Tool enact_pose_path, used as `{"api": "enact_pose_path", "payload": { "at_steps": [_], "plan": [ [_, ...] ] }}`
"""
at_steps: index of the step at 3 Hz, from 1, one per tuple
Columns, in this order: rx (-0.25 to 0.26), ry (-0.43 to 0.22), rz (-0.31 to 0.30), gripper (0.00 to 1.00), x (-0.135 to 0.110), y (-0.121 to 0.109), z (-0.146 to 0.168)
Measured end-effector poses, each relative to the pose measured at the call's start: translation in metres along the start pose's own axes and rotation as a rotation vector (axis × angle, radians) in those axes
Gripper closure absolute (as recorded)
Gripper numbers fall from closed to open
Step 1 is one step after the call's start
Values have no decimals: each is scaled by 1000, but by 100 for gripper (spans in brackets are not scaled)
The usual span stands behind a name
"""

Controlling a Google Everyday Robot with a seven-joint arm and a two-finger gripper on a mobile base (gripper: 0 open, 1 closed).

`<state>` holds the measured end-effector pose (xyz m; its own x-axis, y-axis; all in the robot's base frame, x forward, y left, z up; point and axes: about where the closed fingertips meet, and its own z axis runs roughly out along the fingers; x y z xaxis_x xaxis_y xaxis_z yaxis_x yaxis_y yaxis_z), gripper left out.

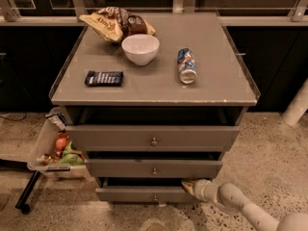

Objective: Open bottom drawer

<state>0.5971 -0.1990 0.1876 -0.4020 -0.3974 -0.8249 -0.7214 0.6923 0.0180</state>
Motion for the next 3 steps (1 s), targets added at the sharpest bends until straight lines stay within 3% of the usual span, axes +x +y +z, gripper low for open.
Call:
{"api": "enact_pose_path", "payload": {
  "at_steps": [1,2,3],
  "plan": [
    [0,0,0,100,0,0,0],
    [-22,63,54,100,14,6,-15],
    [-22,63,54,100,14,5,-14]
  ]
}}
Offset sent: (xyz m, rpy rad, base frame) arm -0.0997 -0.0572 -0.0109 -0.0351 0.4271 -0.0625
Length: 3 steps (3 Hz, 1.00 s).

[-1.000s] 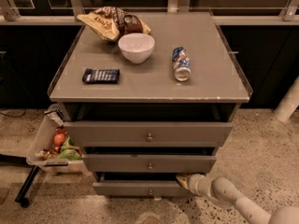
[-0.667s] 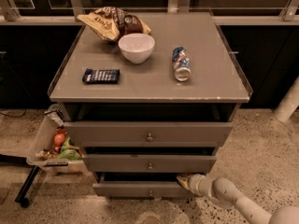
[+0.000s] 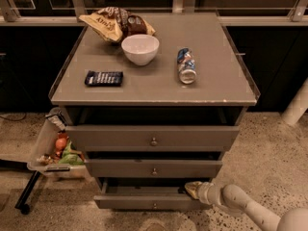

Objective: Open bottom drawer

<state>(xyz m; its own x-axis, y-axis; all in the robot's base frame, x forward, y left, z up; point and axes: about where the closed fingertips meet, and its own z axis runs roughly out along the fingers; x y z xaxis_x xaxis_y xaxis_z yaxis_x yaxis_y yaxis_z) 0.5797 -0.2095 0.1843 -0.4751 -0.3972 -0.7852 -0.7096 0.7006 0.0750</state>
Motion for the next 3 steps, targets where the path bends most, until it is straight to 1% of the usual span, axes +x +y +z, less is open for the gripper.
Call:
{"api": "enact_pose_path", "payload": {
  "at_steps": [1,2,3],
  "plan": [
    [-75,67,81,100,16,11,-23],
    [-103,108,129,100,32,13,-38],
    [-103,108,129,100,31,14,-39]
  ]
}}
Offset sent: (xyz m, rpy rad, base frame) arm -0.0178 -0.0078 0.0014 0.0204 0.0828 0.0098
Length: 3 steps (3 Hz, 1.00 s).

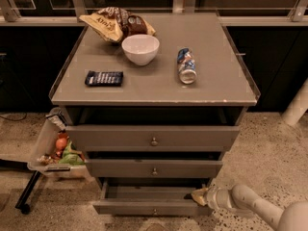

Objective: Open bottom drawer

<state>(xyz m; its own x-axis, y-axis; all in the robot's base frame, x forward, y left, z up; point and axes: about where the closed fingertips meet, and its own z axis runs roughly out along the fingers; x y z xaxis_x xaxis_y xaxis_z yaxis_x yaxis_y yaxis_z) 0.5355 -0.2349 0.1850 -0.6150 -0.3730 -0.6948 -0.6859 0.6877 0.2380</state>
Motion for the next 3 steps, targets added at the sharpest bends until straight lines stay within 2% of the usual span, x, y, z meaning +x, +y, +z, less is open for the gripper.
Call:
{"api": "enact_pose_path", "payload": {
  "at_steps": [2,3],
  "plan": [
    [-43,6,70,100,21,14,-3],
    [-78,11,163,100,41,33,-17]
  ]
}}
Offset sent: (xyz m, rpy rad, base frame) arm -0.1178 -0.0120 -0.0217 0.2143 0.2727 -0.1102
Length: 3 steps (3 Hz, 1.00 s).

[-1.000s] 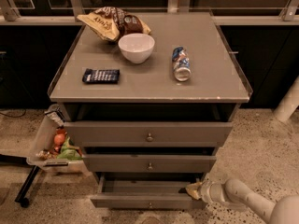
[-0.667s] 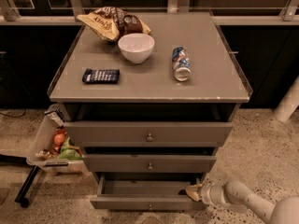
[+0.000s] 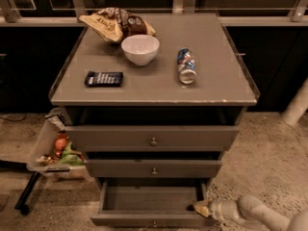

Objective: Open bottom drawer

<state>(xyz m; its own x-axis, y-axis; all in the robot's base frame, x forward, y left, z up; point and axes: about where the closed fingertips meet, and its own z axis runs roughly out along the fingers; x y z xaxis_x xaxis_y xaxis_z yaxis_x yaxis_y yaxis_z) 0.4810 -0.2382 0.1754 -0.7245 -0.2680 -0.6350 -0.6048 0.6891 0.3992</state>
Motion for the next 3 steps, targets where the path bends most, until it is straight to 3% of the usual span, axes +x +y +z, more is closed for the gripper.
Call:
{"api": "enact_pose_path", "payload": {
  "at_steps": [1,2,3],
  "plan": [
    [0,0,0,100,-1,1,-1],
    [19,-98,41,100,-2,4,-32],
    [113,-270,-71,100,-55,21,-95]
  ]
}}
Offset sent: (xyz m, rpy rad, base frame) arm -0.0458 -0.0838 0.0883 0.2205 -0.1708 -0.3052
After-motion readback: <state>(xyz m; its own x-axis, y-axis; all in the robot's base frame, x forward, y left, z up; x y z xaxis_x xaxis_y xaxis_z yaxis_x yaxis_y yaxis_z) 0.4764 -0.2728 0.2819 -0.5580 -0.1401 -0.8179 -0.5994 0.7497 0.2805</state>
